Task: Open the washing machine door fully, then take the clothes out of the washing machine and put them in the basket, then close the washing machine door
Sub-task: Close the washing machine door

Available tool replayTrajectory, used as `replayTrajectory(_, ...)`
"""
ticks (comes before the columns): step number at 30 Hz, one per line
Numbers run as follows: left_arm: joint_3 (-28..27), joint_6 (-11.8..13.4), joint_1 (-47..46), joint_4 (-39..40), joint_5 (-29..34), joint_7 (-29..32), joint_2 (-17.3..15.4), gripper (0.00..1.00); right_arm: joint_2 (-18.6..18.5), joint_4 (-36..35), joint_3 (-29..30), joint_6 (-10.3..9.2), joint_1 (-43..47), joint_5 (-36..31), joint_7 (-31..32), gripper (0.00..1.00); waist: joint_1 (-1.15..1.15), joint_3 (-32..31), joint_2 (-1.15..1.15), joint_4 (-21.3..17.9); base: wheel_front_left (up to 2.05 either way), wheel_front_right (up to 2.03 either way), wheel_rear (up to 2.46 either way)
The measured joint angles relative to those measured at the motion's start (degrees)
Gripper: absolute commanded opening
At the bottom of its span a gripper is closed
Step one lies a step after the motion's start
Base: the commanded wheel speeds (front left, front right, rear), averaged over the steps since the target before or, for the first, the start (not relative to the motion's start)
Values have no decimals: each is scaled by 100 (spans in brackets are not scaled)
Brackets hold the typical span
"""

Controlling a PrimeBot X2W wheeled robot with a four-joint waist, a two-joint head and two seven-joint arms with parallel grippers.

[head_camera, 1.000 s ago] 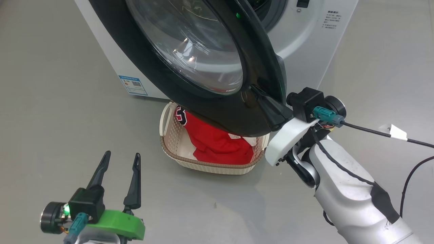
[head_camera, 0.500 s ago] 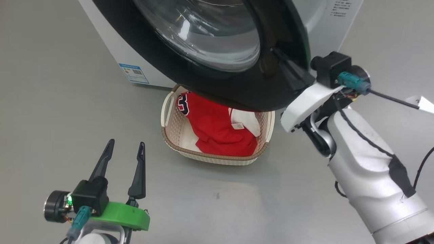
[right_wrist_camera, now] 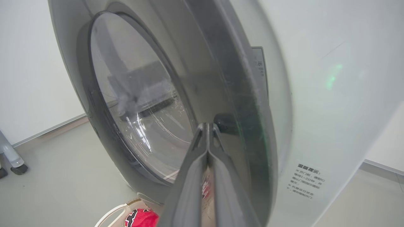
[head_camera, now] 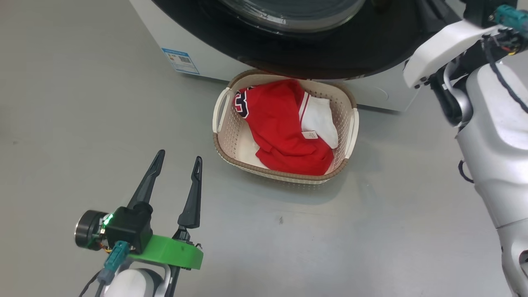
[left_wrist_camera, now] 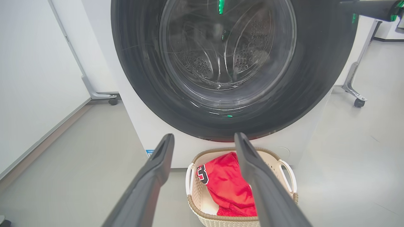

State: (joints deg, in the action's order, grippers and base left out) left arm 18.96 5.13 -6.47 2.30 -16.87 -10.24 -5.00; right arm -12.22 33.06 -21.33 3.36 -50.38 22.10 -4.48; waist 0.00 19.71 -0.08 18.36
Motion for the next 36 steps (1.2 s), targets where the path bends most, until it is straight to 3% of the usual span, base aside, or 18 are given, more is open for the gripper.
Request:
replayTrajectory(5,67,-38,-105,-65,0,-68,55,100,-191,175,103,-8,-326,-10,14,0,0,162,0,213,0,0,0)
replayTrajectory(16,146,-88,-167,-320,-15,-162,114,100,-246,622,343,-51,-725,24,-75,0,0,360,0,589,0,0,0)
replayTrajectory(27,143,-88,-235,-530,-21,-244,154,100,-201,978,149,42,-750,46,-341,0,0,235,0,582,0,0,0)
replayTrajectory(36,-19,-80,-236,-667,-21,-293,138,100,93,968,-57,213,-154,49,-792,0,0,-4,0,402,0,0,0)
